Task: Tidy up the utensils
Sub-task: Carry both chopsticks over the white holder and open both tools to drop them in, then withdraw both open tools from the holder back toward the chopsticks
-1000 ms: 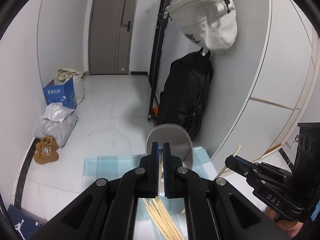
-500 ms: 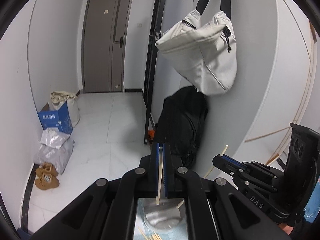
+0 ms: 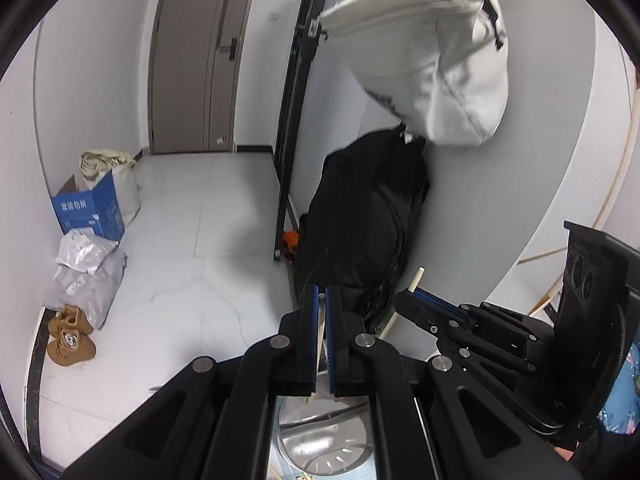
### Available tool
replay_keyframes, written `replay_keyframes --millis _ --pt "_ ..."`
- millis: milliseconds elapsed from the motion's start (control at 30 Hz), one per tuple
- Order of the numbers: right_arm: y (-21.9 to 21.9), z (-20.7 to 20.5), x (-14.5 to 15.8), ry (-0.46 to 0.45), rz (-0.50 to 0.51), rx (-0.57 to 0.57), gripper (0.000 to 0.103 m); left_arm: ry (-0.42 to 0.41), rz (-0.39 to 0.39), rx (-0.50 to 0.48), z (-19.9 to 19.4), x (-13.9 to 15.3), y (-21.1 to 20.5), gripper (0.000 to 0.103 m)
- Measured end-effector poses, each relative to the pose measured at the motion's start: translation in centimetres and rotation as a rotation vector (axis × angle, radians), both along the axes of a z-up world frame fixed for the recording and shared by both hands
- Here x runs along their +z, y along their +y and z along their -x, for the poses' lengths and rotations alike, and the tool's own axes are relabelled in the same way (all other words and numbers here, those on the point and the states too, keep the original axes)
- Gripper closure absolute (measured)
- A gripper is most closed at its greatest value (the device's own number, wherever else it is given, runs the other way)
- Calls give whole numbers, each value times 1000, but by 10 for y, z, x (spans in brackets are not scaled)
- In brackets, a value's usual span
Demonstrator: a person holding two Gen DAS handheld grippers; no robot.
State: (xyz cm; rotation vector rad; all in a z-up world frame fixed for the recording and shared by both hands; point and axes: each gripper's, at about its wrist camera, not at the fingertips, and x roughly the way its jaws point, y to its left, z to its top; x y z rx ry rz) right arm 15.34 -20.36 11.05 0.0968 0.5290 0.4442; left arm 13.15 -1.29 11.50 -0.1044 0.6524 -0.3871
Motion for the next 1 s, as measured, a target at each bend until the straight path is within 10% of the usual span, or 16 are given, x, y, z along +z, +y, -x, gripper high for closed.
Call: replay_keyframes --millis 233,400,1000 --pt "6 -11 -23 97 -16 58 95 164 -6 -55 -20 -14 -3 98" --pt "-12 0 -27 130 -104 64 62 122 55 56 -9 -5 24 45" --pt "-52 95 -16 78 -160 -40 32 75 32 218 56 -14 37 35"
